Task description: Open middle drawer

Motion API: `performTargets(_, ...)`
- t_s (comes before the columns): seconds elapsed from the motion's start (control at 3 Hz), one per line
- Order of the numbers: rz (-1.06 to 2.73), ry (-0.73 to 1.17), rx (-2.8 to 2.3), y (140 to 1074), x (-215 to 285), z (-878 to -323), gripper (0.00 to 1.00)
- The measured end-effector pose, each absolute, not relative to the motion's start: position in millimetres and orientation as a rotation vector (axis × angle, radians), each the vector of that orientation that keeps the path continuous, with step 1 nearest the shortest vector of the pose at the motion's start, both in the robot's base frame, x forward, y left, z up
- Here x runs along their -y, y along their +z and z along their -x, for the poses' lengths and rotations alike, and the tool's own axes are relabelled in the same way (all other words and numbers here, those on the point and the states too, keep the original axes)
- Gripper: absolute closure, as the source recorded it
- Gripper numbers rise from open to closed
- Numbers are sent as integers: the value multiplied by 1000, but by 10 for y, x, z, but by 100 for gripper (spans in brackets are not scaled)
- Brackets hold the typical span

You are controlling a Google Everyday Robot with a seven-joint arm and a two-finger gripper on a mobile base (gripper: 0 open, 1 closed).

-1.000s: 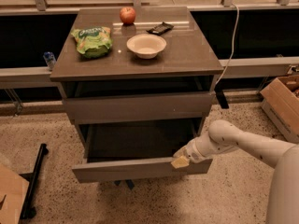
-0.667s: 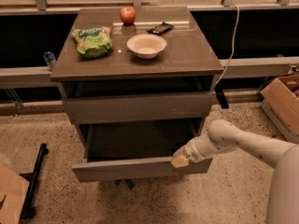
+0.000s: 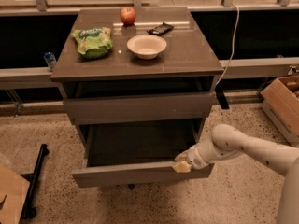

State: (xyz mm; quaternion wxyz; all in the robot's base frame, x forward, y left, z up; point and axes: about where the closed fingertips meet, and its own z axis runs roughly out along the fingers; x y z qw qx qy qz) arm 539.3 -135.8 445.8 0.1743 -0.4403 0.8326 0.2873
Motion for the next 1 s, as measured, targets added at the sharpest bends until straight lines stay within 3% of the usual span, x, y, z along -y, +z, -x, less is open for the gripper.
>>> performTargets(0.33,1258,813,-2363,4451,1349,-5420,5)
performTargets(1.0,1312,825,-2433,4323,1366,-5302,0)
